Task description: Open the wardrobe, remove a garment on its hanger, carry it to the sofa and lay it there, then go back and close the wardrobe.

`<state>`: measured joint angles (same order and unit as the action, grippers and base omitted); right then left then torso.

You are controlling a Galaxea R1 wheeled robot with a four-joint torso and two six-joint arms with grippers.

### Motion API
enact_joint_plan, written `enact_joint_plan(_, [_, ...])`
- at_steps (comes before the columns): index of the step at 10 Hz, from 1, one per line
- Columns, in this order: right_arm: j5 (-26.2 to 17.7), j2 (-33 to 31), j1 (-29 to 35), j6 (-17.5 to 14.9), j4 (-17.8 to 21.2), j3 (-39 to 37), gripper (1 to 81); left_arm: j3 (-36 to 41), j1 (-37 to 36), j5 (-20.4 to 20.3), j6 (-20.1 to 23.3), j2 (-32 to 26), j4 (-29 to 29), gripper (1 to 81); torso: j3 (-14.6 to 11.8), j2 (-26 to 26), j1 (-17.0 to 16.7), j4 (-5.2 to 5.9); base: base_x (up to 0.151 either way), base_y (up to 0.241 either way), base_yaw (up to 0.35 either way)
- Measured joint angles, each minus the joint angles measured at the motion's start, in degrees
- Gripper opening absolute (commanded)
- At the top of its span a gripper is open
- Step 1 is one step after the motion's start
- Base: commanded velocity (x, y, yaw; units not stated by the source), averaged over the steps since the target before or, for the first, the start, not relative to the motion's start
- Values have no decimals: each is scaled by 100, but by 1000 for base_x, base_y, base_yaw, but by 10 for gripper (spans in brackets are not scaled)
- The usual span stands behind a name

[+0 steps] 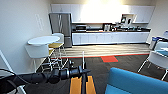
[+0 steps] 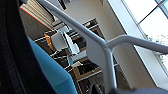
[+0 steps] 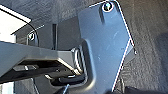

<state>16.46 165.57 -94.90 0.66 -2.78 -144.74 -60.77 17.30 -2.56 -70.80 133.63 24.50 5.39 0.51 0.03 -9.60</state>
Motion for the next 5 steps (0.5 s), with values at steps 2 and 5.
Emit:
enact_joint_plan(2, [0,37,6,0,0,-5,811,5,0,2,0,-20,0,10,0,0,2,0,0,0,-229])
enact_joint_plan(5, [-1,78,11,0,-2,-9,811,11,17,-2,-2,-41,2,10,0,0,2,0,0,0,-230])
